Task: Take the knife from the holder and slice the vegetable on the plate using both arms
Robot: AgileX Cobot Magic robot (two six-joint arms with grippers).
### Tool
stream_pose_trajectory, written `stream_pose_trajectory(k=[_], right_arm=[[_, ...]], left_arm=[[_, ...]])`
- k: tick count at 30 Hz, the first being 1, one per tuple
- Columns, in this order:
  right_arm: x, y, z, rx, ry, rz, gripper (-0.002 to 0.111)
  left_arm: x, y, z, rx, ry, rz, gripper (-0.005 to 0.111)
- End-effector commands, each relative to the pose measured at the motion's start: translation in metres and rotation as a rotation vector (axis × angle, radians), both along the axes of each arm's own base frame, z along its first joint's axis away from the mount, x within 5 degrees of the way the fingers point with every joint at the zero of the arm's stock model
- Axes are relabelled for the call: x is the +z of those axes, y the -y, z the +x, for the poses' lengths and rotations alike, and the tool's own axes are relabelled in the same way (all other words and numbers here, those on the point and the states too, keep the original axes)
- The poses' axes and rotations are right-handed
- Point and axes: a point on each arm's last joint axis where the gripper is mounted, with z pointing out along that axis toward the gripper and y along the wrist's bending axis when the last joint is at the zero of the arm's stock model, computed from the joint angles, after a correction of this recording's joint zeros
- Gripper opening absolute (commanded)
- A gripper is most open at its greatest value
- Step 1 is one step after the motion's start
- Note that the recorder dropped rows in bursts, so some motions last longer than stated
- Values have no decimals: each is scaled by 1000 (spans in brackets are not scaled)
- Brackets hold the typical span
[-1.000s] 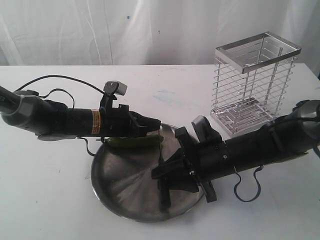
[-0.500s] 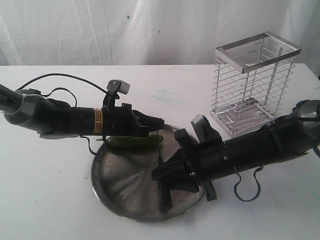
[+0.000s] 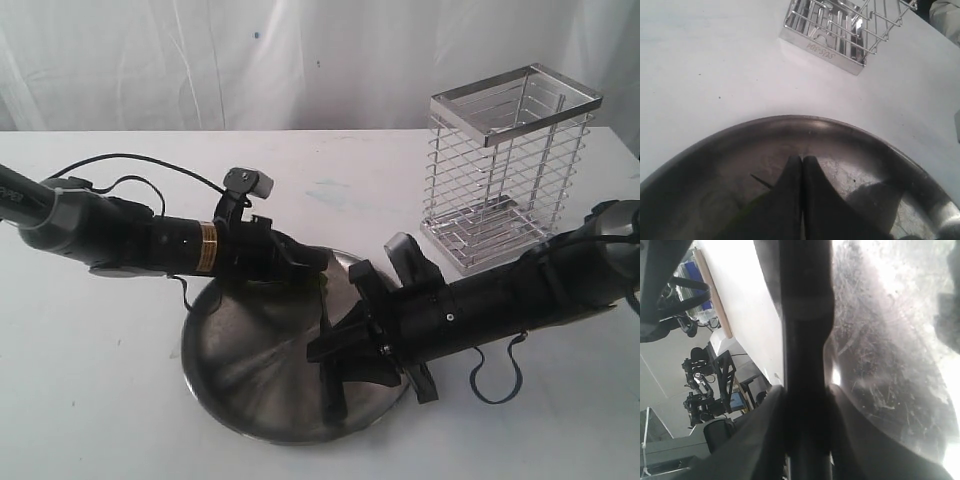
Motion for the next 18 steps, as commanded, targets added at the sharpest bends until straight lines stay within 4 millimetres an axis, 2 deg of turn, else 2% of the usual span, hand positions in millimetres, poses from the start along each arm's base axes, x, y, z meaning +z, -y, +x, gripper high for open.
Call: stream_pose_trajectory(k=[1,4,10,14,16,18], right_arm=[[1,0,-1,-9,-15,8,0],[1,0,-1,-12,-18,6,0],[1,0,-1,-34,-66,2,0],[-1,0,1,-56,-76,-17,0],[-3,1,2,-82,-96,-46,0],[-5,2,3,-104,-105,-68,0]], left_arm=[[-15,-8,0,50,-54,171,0],[-20,-14,0,85,-78,250,0],[-28,-24,3,220,-173,331,0],[-32,-27,1,247,-237,357,0],[-30,-26,1,234,-239,349,0],[-20,-19,6,187,-218,300,0]])
